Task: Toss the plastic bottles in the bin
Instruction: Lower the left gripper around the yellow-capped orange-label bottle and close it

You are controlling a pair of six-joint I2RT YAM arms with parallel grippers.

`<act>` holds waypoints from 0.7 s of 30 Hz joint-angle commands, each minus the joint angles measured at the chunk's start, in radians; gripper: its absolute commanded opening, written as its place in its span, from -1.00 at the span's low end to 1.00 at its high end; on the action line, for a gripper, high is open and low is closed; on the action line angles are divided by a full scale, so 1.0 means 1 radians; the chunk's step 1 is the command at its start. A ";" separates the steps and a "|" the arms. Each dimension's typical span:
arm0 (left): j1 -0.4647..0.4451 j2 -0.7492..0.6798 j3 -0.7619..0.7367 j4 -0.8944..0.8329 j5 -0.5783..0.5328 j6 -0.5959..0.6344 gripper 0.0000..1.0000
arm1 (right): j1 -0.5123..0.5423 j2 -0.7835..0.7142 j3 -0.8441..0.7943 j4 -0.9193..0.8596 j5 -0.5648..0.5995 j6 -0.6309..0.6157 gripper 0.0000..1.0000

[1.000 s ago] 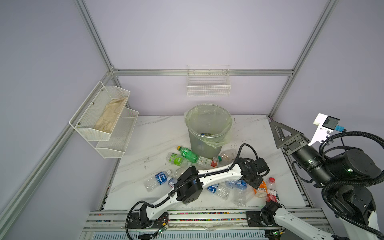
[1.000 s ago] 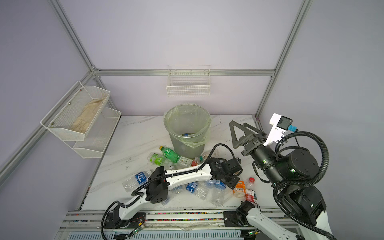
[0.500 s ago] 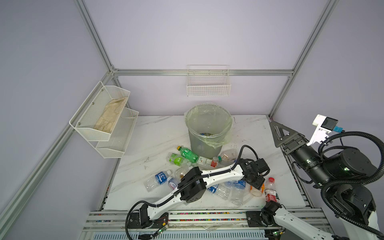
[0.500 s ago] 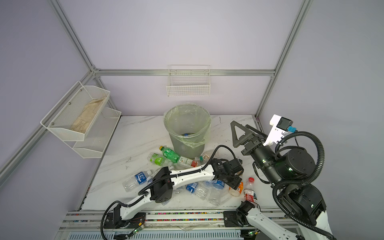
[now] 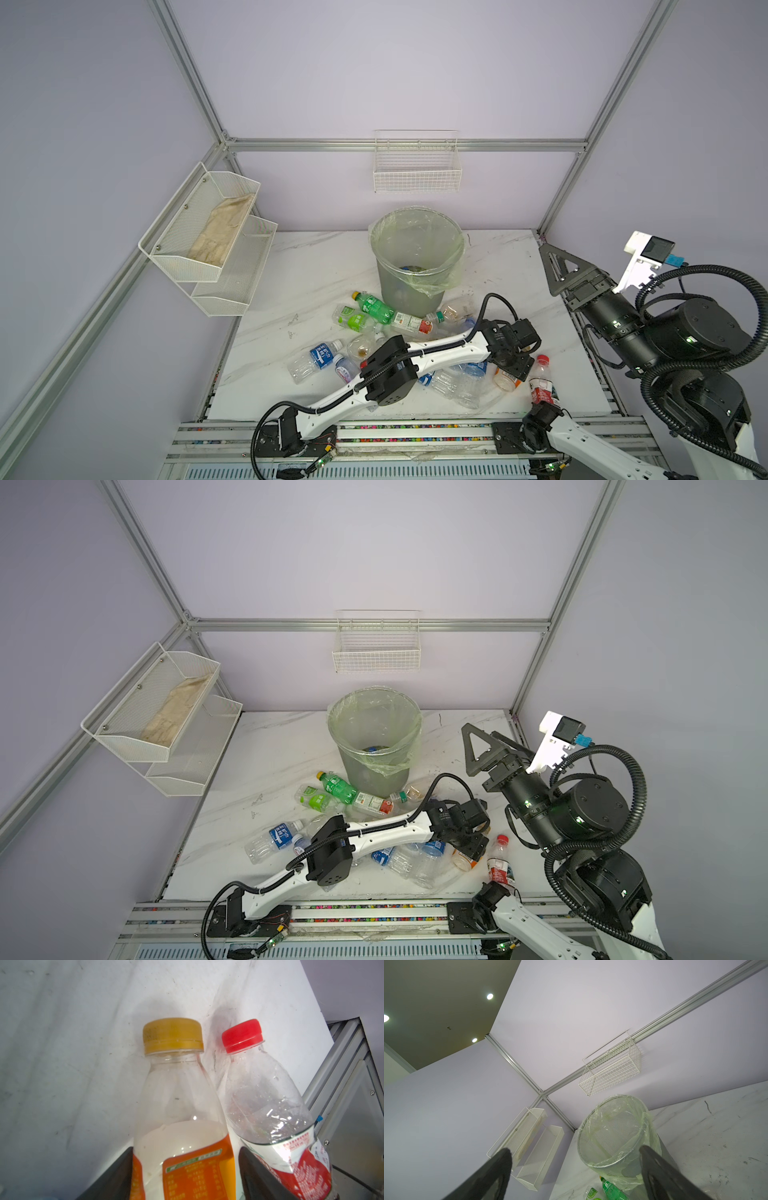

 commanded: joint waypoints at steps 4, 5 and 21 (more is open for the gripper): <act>0.006 0.024 0.058 -0.008 0.001 -0.013 0.48 | -0.002 -0.017 -0.015 -0.007 0.018 0.011 0.95; 0.006 0.025 0.052 -0.009 -0.001 -0.011 0.45 | -0.001 -0.018 -0.015 -0.007 0.018 0.011 0.95; 0.005 0.018 -0.019 -0.014 -0.073 0.004 -0.11 | -0.002 -0.025 -0.026 0.001 0.037 0.013 0.95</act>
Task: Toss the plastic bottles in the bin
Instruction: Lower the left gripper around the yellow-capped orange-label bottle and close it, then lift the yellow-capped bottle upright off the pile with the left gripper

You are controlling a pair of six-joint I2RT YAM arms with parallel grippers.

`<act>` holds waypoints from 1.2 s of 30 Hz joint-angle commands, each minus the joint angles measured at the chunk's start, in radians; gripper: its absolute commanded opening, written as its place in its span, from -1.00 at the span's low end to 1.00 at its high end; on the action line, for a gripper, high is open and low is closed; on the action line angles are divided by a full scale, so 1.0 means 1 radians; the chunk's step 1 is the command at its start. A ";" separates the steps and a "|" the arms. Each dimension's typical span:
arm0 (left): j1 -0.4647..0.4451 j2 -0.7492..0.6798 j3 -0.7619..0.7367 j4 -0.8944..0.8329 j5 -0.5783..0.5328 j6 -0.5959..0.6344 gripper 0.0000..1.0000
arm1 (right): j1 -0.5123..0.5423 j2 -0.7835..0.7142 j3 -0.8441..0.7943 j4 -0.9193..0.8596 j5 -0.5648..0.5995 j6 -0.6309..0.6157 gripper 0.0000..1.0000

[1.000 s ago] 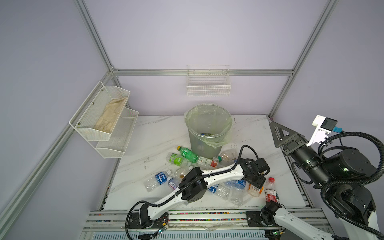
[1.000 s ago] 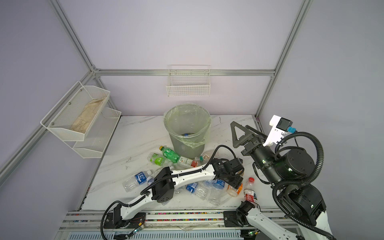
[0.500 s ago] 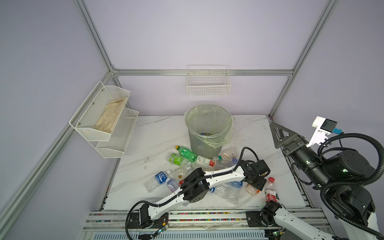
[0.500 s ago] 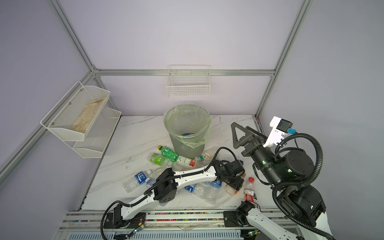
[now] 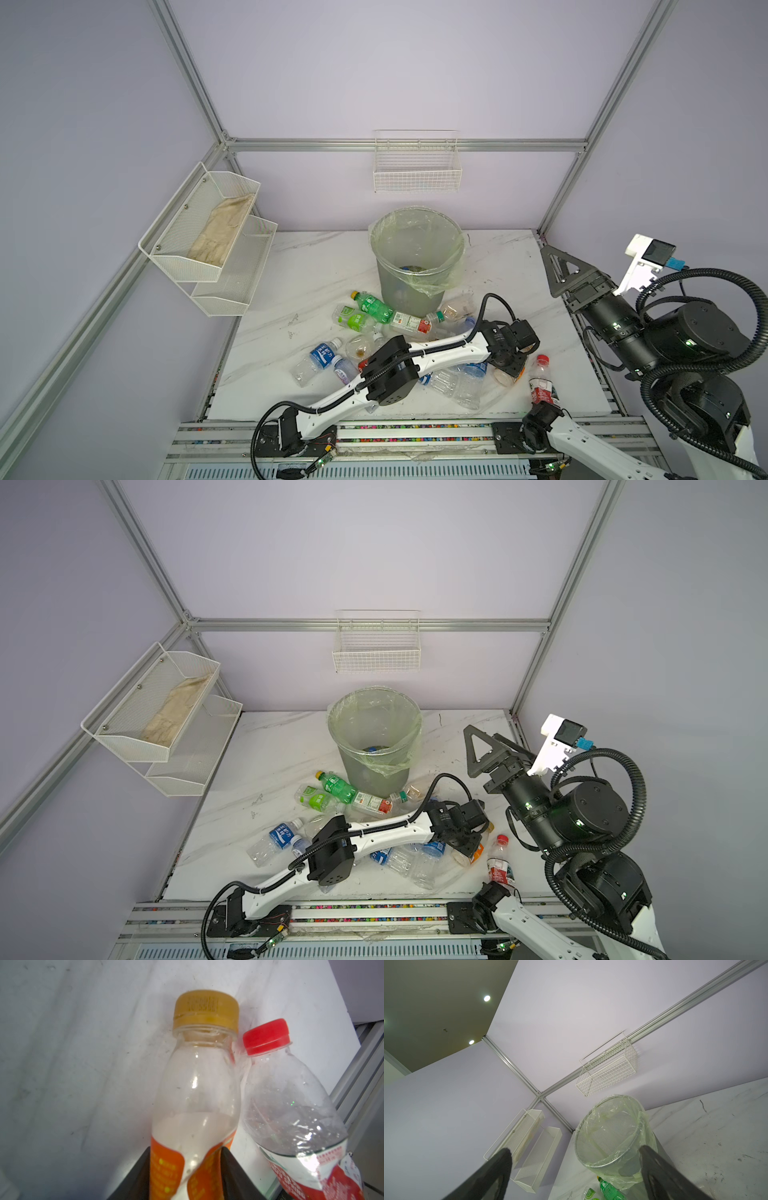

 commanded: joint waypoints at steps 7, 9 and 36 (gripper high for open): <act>0.003 -0.005 -0.038 -0.001 -0.048 0.025 -0.50 | -0.001 -0.020 -0.006 -0.005 0.030 0.015 0.95; 0.001 -0.007 -0.042 -0.001 -0.055 0.027 -0.55 | -0.001 -0.023 -0.008 -0.005 0.034 0.017 0.95; -0.004 -0.155 -0.067 -0.002 -0.142 0.078 -1.00 | -0.002 -0.028 0.028 -0.011 0.044 0.015 0.93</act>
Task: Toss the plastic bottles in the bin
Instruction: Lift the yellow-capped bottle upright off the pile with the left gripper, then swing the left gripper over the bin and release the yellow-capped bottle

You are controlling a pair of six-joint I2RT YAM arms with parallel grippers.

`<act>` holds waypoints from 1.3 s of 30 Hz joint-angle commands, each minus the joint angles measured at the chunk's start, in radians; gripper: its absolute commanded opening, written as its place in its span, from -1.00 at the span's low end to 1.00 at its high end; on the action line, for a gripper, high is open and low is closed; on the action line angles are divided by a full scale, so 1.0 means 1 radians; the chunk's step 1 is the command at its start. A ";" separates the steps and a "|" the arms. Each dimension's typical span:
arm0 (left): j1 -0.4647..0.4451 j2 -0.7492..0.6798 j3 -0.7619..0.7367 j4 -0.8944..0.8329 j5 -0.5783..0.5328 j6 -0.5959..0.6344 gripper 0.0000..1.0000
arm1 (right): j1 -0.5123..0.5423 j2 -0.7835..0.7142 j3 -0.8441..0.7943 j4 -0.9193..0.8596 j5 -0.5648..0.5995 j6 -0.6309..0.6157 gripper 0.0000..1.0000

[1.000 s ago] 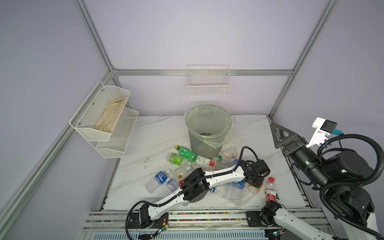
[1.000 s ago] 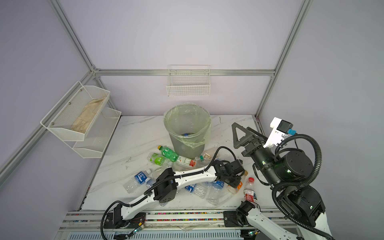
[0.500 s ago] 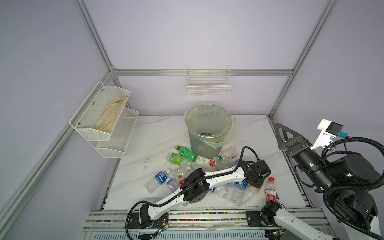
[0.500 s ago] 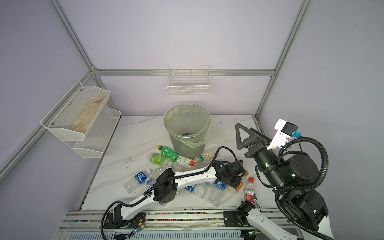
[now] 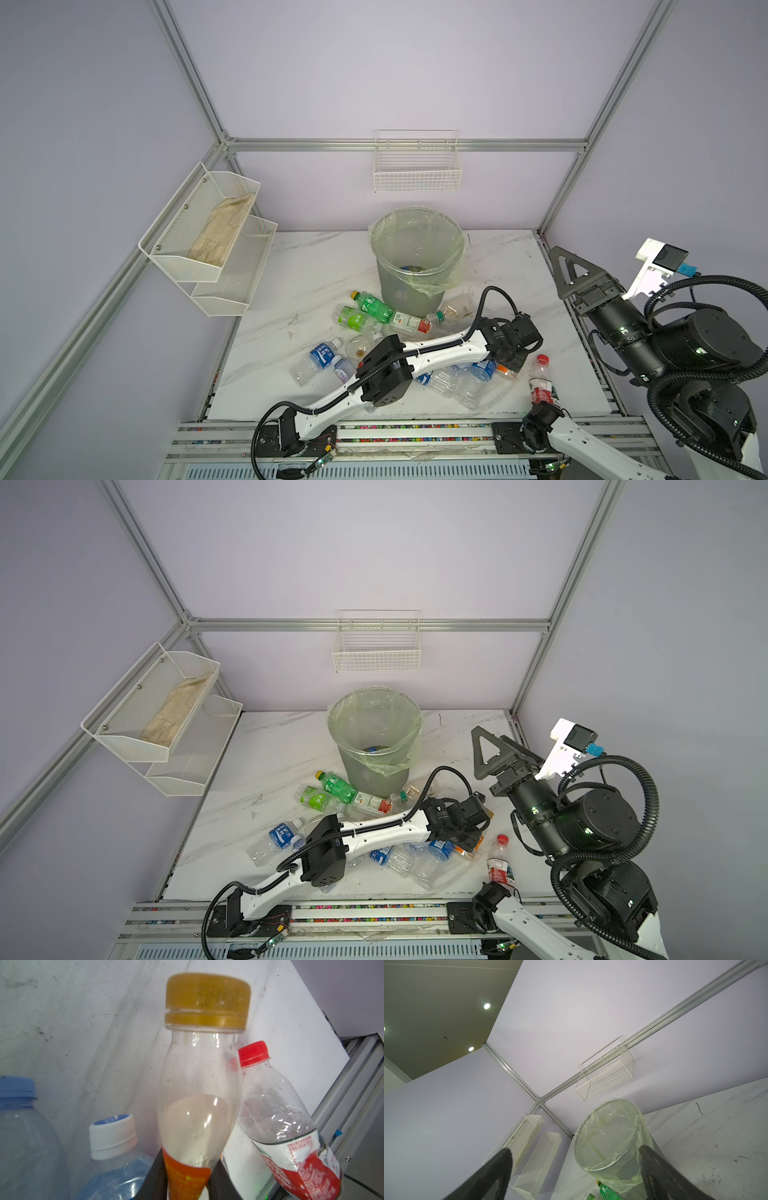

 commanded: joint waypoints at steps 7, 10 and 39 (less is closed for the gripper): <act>0.008 -0.091 -0.051 0.003 -0.046 0.042 -1.00 | -0.001 -0.004 0.026 -0.012 0.018 0.008 0.94; 0.008 -0.102 -0.057 0.005 -0.050 0.041 -1.00 | -0.001 -0.008 0.023 -0.013 0.019 0.008 0.94; 0.093 -0.538 -0.340 0.194 -0.130 0.141 -1.00 | -0.002 -0.009 0.141 -0.054 0.085 -0.054 0.94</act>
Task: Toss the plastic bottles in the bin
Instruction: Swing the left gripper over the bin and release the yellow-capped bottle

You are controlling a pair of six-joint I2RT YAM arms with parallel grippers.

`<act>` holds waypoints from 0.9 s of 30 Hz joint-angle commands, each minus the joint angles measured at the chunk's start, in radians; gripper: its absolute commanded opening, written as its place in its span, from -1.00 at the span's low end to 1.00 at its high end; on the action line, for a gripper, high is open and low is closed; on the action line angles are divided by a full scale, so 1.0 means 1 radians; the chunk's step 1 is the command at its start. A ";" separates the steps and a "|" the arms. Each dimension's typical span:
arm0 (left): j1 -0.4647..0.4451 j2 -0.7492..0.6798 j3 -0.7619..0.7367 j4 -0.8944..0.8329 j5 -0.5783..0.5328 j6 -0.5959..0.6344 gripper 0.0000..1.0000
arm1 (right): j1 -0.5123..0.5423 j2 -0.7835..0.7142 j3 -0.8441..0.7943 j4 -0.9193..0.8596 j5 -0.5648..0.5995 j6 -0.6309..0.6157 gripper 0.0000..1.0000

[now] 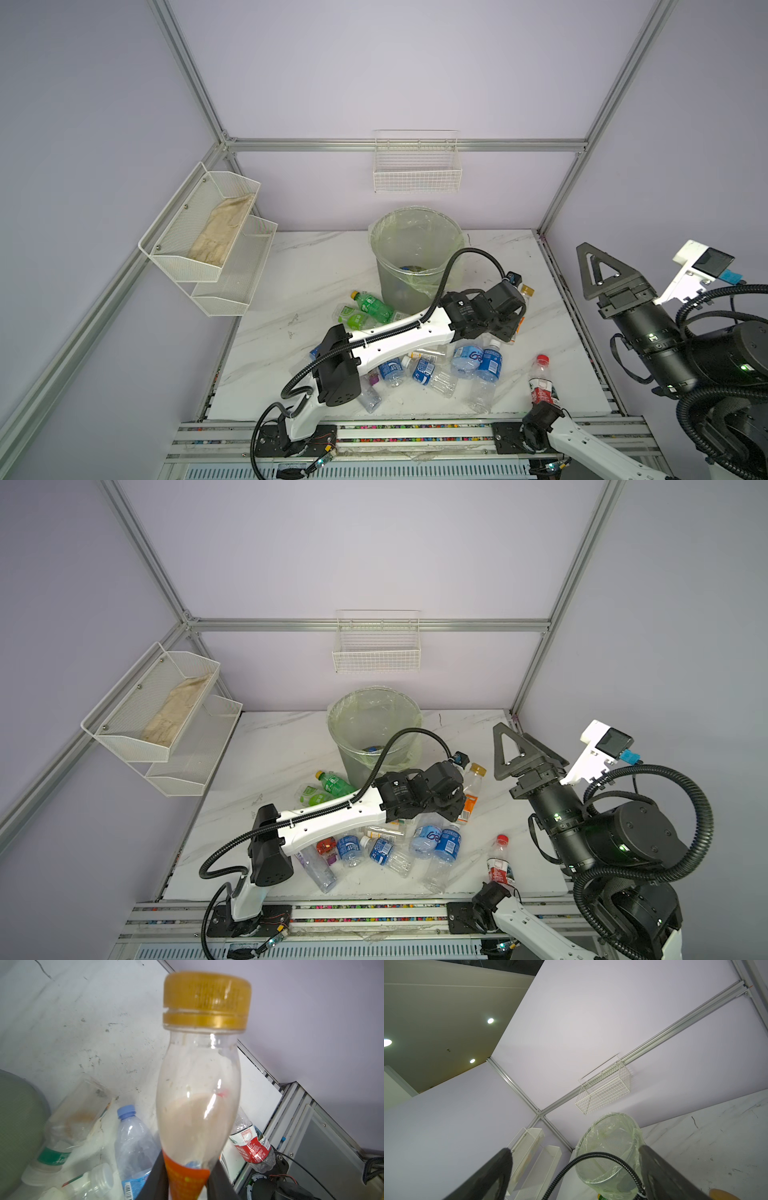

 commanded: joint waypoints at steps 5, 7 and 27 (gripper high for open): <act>0.059 -0.192 -0.088 0.062 -0.103 0.076 -1.00 | -0.002 -0.001 0.028 -0.012 0.030 -0.023 0.94; 0.073 -0.226 -0.097 0.062 -0.118 0.089 -1.00 | -0.001 -0.002 0.018 -0.010 0.030 -0.022 0.94; 0.339 -0.420 -0.052 -0.036 -0.228 0.175 -1.00 | -0.001 0.055 -0.007 -0.069 0.045 0.024 0.94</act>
